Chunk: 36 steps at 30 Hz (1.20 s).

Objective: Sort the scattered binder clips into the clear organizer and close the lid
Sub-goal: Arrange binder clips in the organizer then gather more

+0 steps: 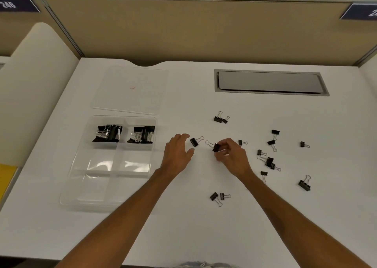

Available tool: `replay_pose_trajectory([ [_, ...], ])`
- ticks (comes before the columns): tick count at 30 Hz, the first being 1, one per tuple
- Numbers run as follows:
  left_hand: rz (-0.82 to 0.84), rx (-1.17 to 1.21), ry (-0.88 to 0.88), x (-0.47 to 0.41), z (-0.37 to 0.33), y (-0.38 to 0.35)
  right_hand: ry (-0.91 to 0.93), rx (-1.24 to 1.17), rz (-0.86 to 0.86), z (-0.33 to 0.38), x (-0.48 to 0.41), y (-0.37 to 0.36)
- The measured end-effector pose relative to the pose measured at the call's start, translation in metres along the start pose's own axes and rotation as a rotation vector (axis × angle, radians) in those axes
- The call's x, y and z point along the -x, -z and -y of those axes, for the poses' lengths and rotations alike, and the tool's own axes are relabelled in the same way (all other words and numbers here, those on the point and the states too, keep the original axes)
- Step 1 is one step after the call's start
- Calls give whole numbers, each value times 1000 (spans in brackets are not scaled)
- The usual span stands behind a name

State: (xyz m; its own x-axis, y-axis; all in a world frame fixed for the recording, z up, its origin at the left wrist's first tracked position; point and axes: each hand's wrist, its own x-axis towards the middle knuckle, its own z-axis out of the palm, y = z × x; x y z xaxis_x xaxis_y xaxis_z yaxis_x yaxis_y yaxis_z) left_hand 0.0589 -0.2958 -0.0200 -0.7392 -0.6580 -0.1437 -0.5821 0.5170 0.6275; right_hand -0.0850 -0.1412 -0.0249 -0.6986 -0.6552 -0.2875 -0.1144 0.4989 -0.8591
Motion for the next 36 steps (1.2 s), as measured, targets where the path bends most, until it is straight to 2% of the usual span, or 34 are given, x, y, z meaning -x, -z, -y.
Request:
replay_pose_trajectory([
  [4, 42, -150, 8, -16, -11, -16, -116, -334, 11, 0, 22, 10],
  [9, 1, -277, 1, -25, -13, -28, -158, -416, -1, -7, 33, 19],
  [12, -14, -275, 14, -23, -12, -30, -183, -473, 14, -9, 38, 23],
  [14, -22, -160, 66, -18, -15, -28, -190, -517, 33, -7, 40, 25],
  [19, -115, 508, 385, 16, -29, -14, -209, -660, 116, 7, 45, 26],
  [23, -154, 945, 435, 55, -37, 0, -223, -656, 197, 21, 46, 20],
  [30, -358, 1203, 443, 104, -23, 35, -261, -748, 320, 50, 52, -10],
  [36, -445, 1247, 467, 131, 13, 70, -229, -700, 364, 82, 63, -53],
])
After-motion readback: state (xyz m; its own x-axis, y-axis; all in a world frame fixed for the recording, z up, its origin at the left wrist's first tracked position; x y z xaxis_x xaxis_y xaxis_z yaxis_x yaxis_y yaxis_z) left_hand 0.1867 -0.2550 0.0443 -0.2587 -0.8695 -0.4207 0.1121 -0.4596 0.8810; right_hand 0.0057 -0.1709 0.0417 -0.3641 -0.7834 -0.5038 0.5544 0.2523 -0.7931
